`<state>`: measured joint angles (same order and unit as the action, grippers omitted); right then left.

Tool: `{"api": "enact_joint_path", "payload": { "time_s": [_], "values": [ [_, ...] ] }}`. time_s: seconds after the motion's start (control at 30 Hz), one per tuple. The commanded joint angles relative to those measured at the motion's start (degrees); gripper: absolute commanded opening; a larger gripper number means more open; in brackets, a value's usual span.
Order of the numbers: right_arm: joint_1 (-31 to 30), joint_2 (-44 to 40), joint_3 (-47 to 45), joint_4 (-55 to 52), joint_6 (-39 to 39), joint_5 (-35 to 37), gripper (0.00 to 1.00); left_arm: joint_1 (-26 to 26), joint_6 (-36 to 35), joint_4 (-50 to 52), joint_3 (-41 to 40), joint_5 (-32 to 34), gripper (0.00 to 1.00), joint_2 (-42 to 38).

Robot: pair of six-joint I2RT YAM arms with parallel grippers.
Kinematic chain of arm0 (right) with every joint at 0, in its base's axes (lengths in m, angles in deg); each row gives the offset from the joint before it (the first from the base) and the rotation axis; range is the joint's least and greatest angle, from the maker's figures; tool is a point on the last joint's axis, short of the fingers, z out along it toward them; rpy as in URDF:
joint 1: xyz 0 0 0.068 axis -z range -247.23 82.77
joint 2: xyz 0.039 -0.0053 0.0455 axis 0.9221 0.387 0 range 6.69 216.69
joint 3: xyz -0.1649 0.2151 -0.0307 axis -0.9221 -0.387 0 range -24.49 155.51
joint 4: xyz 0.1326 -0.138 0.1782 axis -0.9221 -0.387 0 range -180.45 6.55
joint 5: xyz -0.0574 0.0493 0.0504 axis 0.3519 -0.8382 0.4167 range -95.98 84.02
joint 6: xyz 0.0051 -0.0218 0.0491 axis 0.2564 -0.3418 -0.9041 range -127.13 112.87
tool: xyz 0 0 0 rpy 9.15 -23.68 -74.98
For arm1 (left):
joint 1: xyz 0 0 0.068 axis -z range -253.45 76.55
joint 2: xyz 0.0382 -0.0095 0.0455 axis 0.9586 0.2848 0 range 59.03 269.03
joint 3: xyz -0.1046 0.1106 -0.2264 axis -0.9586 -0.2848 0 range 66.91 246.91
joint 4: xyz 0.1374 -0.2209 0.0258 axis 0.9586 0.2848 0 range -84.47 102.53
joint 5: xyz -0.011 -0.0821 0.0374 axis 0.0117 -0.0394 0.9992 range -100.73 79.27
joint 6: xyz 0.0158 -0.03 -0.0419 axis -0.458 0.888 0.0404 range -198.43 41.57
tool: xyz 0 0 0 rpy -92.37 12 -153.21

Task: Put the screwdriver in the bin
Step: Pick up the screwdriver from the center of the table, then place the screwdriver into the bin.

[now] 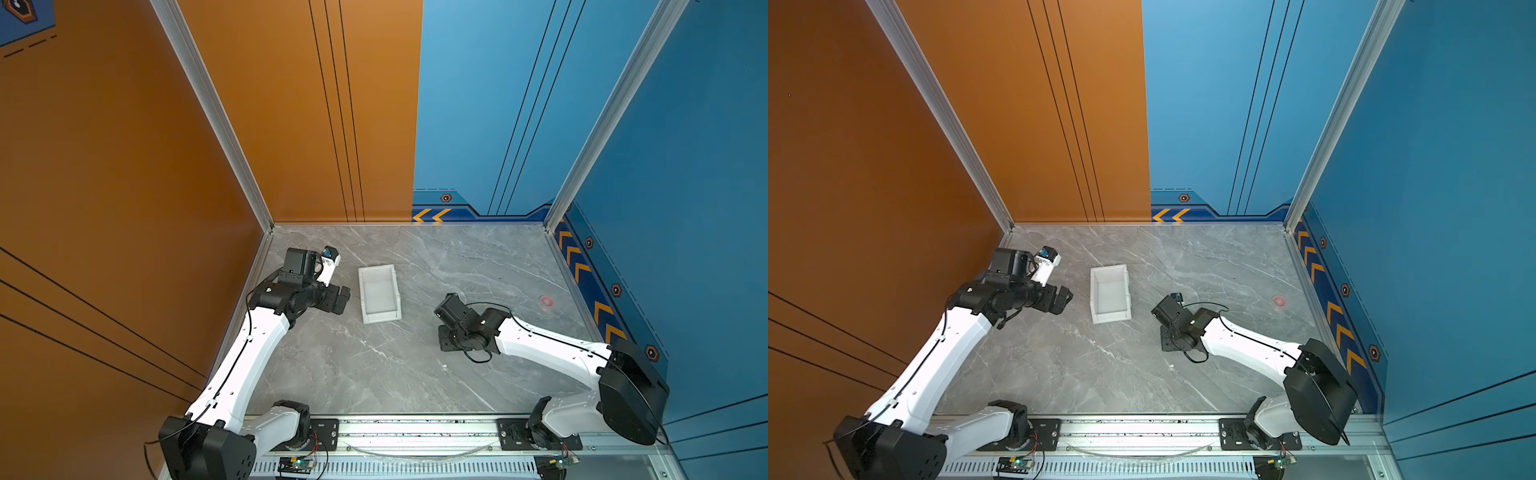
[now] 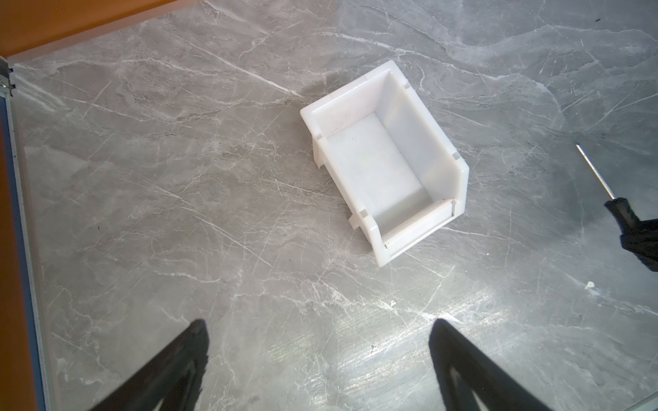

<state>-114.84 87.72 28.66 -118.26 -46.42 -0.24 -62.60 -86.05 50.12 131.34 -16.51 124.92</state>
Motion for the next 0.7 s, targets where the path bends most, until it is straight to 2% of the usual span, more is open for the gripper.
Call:
{"api": "enact_joint_path", "payload": {
  "time_s": [0.0,0.33,0.67],
  "values": [
    [0.2,-0.2,5.7,-4.9,3.0,0.7,0.19,0.0,0.8,0.9,1.0,2.3,0.98,-0.4],
    [-0.7,12.0,28.1,-9.5,9.8,-1.4,0.19,-0.8,1.0,0.9,2.7,4.8,0.98,1.7],
    [-2.8,30.5,47.6,-9.8,13.3,-6.1,0.19,-3.9,1.9,1.0,4.3,4.4,0.98,1.4]
  ]
}}
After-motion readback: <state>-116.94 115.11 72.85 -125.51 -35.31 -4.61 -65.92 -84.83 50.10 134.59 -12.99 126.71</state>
